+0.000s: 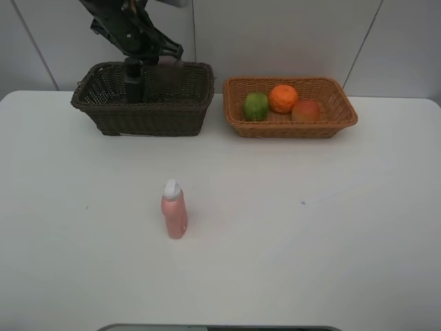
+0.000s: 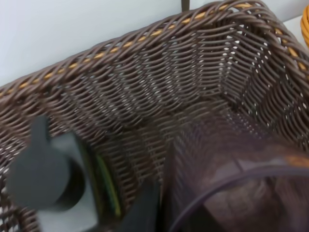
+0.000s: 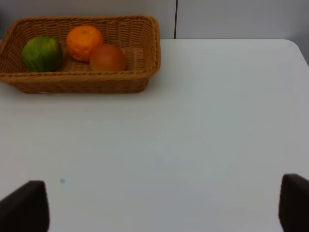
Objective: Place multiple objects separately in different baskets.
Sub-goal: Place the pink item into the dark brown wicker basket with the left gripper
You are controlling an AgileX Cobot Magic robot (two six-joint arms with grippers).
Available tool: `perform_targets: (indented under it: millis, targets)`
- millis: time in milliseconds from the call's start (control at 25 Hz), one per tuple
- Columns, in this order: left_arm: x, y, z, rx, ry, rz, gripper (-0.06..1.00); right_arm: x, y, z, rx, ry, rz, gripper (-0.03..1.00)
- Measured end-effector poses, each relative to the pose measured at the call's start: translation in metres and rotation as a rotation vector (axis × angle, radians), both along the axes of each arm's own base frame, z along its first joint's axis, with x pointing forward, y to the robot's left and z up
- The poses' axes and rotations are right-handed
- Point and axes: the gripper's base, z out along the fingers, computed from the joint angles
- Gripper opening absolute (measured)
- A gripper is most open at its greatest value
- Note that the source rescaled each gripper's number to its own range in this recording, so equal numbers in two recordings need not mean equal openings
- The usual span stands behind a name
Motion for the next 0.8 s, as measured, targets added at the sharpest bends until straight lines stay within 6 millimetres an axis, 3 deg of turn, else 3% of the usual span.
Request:
perform_targets:
  millis: [480,800]
  targets:
    - [0.012,-0.006,-0.056,0.033,0.048,-0.035,0.00,0.000,0.000,0.000,0.000,0.000,0.000,1.00]
    - [0.014,-0.008,-0.058,0.019,0.033,-0.038,0.03,0.000,0.000,0.000,0.000,0.000,0.000,1.00]
